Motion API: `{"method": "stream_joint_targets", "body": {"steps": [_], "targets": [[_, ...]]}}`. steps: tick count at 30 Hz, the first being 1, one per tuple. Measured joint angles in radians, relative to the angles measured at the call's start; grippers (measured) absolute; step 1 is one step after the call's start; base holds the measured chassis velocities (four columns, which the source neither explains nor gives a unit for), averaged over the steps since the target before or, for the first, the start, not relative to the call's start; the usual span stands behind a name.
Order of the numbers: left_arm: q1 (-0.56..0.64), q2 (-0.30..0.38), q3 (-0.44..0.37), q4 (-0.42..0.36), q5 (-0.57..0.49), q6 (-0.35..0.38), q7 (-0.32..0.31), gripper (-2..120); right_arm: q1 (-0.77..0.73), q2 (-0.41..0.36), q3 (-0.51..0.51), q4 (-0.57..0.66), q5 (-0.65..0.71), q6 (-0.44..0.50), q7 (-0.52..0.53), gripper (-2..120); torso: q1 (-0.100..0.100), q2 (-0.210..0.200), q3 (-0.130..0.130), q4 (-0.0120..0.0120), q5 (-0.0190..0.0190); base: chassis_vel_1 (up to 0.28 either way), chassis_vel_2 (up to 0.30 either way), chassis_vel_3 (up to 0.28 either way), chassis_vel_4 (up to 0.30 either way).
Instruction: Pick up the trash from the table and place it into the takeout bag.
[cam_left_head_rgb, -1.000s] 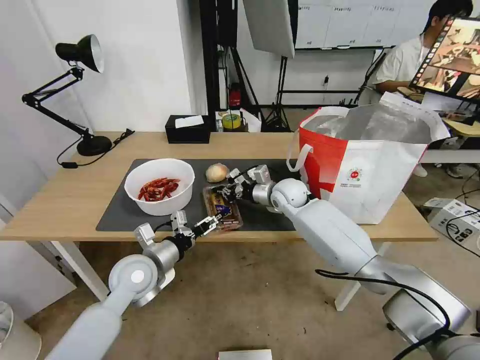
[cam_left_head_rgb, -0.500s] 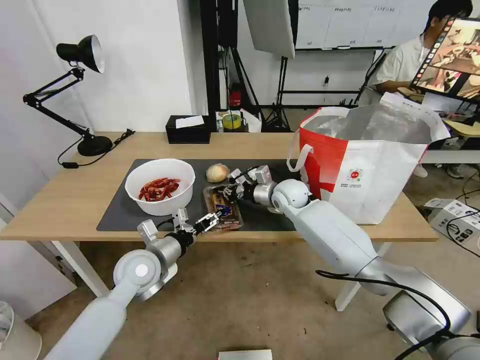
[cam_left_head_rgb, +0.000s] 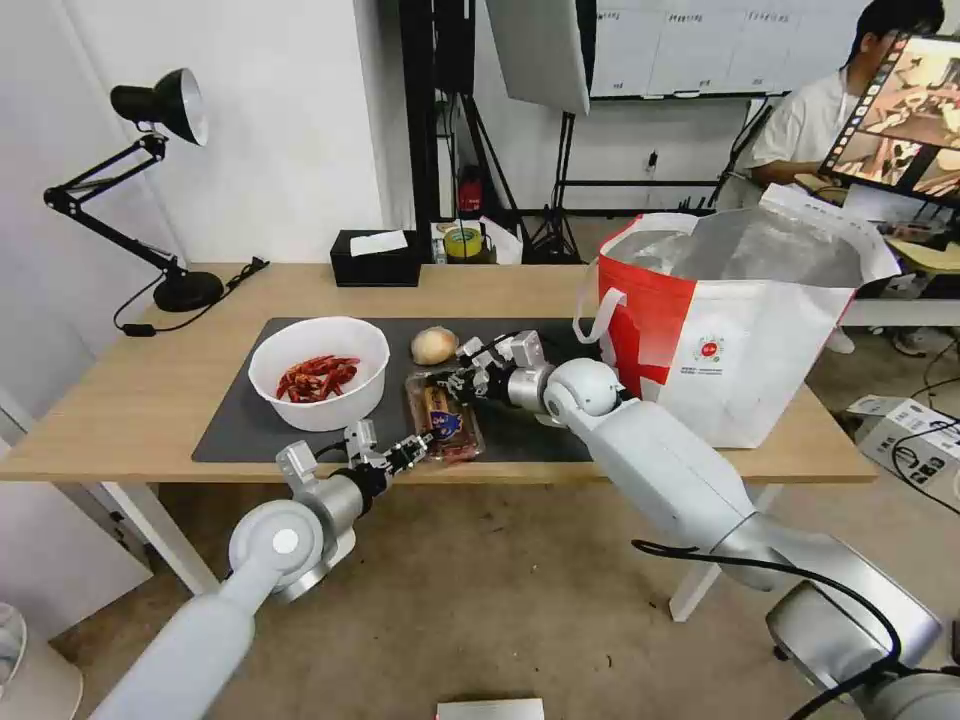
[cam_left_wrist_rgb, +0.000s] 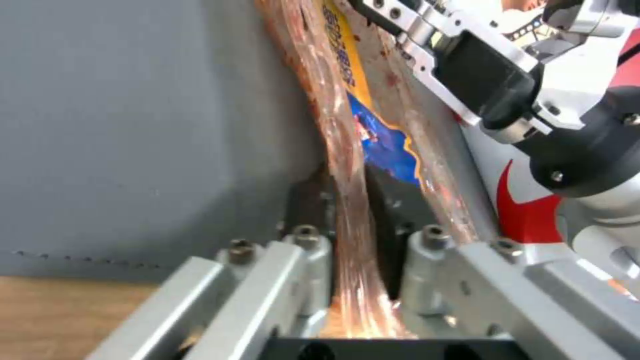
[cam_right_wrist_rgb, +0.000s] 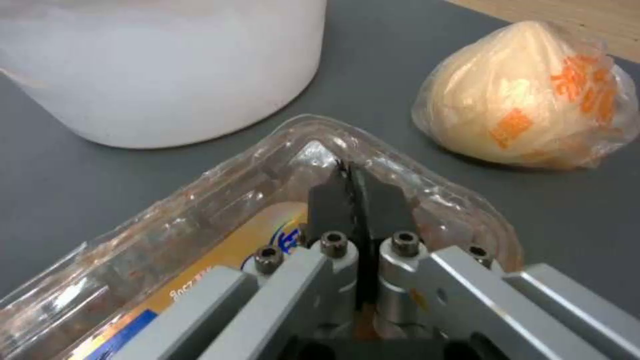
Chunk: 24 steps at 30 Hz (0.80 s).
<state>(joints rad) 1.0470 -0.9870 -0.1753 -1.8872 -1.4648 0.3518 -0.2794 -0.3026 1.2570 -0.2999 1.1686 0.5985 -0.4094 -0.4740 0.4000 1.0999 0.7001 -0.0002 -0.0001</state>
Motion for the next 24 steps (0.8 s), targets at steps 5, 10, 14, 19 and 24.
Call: {"method": "stream_joint_targets", "body": {"steps": [5,10,14,19,24], "targets": [[0.004,0.005,0.003,0.0,0.011,-0.014,0.004,1,-0.004,0.0,0.005,0.003,0.0,0.0,-0.001,0,0.0,0.0,0.0,-0.0001,0.0,0.0,0.0,0.0,0.0],[0.007,0.009,-0.002,-0.003,0.012,-0.018,0.005,1,-0.011,-0.008,0.022,0.027,0.003,0.005,0.002,0,0.0,0.0,0.0,0.0001,0.0,0.0,0.0,0.0,0.0],[0.008,0.012,-0.008,-0.007,0.012,-0.02,0.003,1,-0.029,-0.039,0.055,0.111,0.052,0.023,0.047,0,0.0,0.0,0.0,0.0003,0.0001,0.0,0.0,0.0,0.0],[0.011,0.015,-0.01,-0.015,0.012,-0.022,0.001,1,-0.066,-0.087,0.084,0.246,0.135,0.035,0.154,0,0.0,0.0,0.0,0.0003,0.0002,0.0,0.0,0.0,0.0],[0.012,0.014,-0.011,-0.03,0.012,-0.024,0.002,1,-0.158,-0.154,0.131,0.397,0.199,0.082,0.31,10,0.0,0.0,0.0,0.0003,0.0,0.0,0.0,0.0,0.0]]}}
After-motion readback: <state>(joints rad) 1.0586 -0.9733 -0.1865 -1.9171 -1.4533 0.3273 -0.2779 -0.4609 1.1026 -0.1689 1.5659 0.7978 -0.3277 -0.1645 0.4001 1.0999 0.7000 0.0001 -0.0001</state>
